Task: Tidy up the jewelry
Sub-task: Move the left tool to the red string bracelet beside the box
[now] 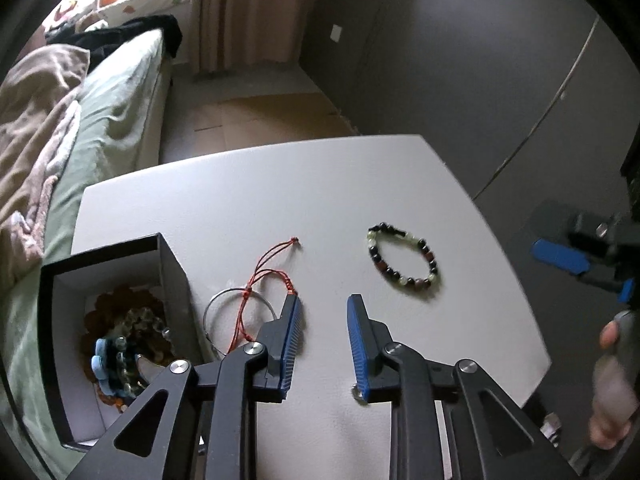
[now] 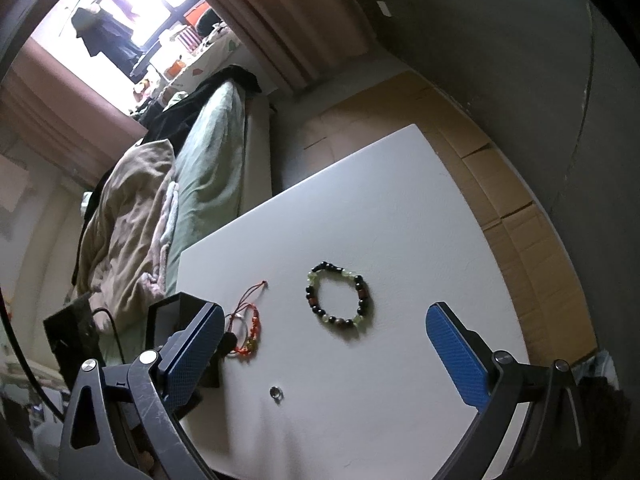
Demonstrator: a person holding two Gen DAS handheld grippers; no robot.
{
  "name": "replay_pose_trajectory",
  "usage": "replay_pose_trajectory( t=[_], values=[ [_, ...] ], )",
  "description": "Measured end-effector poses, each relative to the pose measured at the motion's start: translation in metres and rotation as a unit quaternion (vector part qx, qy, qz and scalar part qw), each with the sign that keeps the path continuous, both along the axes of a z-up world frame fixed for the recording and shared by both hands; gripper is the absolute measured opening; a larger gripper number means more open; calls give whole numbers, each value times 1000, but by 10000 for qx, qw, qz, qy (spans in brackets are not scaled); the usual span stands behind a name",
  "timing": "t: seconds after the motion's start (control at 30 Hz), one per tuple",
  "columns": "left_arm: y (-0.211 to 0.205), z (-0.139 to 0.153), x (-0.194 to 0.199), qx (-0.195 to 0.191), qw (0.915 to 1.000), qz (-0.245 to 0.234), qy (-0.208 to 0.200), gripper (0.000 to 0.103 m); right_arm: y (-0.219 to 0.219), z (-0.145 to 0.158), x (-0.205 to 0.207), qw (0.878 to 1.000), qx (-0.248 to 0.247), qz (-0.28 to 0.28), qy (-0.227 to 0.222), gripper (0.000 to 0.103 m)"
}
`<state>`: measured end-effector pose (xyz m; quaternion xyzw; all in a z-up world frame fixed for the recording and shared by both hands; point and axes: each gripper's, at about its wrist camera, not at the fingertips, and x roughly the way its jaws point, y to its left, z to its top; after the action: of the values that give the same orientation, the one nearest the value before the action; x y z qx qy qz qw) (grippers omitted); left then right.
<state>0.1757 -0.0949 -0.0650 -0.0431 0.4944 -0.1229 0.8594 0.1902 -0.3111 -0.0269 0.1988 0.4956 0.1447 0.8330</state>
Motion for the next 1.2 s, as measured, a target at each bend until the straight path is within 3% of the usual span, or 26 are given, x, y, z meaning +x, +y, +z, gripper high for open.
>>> replay_pose_trajectory(
  t=[0.37, 0.43, 0.57, 0.63, 0.67, 0.87, 1.0, 1.1, 1.17, 1.2],
  values=[
    [-17, -26, 4, 759, 9970, -150, 79, 25, -10, 3, 4, 9999, 60, -117, -18, 102],
    [-17, -31, 6, 765, 9968, -150, 155, 17, -9, 3, 5, 9999, 58, -102, -17, 102],
    [-18, -33, 6, 812, 9965, -163, 106, 15, -9, 2, 6, 10000, 31, -70, -6, 102],
    [-17, -35, 6, 673, 9972, -219, 222, 1, -9, 1, 6, 10000, 17, -69, -3, 102],
    [-14, -41, 7, 514, 9976, -218, 418, 0, -9, 1, 6, 10000, 0, -73, 1, 102],
    [-11, -29, 0, 317, 9989, -272, 218, 0, -5, -2, 7, 10000, -51, -46, 47, 102],
    [-14, -13, -4, 499, 9983, -270, -111, 0, -1, -2, 8, 10000, -65, -8, 56, 102],
    [-12, -13, -1, 402, 9990, -209, -60, 0, 0, -3, 8, 9999, -73, 13, 68, 102],
    [-11, -14, 2, 454, 9989, -106, -20, 3, -1, -3, 8, 9999, -73, 8, 75, 102],
    [-10, -14, 2, 542, 9985, -62, -60, 10, 0, -3, 8, 9999, -71, -1, 72, 102]
  ],
)
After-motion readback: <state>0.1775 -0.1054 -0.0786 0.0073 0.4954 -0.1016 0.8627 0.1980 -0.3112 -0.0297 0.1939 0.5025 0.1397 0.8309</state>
